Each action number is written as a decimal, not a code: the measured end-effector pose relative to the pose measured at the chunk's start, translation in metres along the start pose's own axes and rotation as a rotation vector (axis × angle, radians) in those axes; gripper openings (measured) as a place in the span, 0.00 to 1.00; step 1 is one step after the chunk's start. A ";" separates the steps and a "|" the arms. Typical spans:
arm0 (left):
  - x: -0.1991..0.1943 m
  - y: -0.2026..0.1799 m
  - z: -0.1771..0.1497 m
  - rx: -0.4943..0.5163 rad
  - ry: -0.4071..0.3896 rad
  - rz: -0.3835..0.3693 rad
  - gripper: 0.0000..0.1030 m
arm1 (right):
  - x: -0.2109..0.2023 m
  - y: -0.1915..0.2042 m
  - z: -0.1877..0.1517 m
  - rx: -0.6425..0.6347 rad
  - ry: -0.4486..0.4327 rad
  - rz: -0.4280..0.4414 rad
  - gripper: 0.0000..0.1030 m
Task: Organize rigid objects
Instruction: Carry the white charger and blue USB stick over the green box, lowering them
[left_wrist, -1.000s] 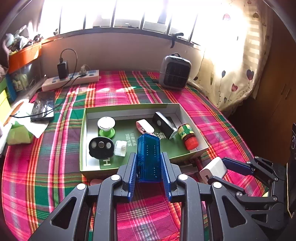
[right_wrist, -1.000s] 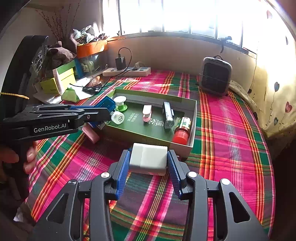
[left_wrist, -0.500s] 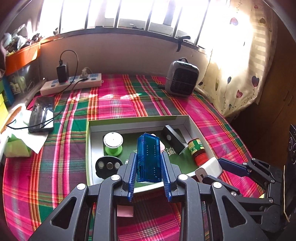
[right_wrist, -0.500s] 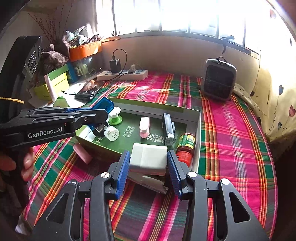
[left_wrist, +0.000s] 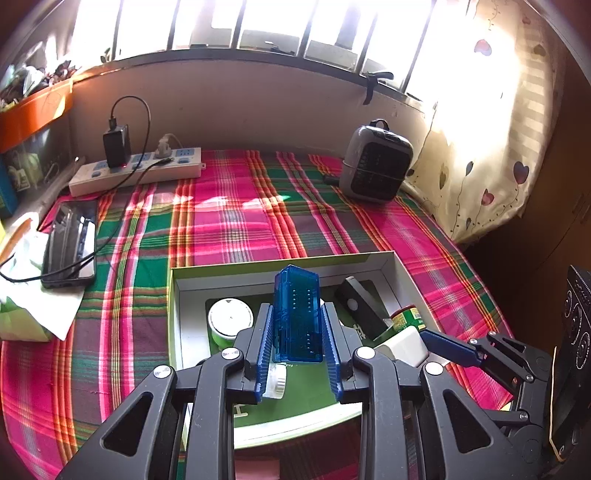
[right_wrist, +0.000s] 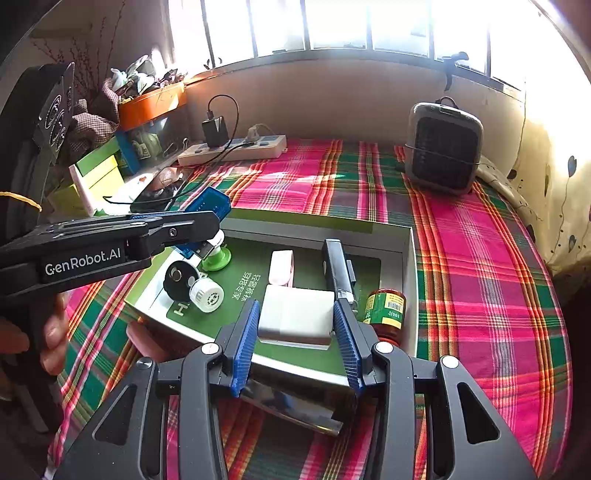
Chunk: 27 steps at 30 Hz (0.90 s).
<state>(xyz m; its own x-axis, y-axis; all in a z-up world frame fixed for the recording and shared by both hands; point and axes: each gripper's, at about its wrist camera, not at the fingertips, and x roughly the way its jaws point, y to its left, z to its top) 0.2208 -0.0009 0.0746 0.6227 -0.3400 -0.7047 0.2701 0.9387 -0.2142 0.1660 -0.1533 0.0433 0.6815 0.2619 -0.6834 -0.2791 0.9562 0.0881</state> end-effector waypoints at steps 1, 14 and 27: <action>0.002 0.001 0.001 -0.004 0.003 -0.001 0.24 | 0.002 -0.001 0.001 0.003 0.002 0.001 0.41; 0.033 0.005 0.012 -0.027 0.042 -0.009 0.24 | 0.021 -0.006 0.002 0.032 0.027 0.010 0.41; 0.054 0.005 0.011 -0.025 0.070 0.005 0.24 | 0.031 -0.004 -0.002 0.031 0.055 0.007 0.41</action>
<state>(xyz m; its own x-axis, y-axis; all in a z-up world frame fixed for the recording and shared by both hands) 0.2640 -0.0150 0.0431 0.5710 -0.3311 -0.7512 0.2479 0.9419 -0.2268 0.1866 -0.1494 0.0204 0.6415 0.2618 -0.7211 -0.2621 0.9582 0.1146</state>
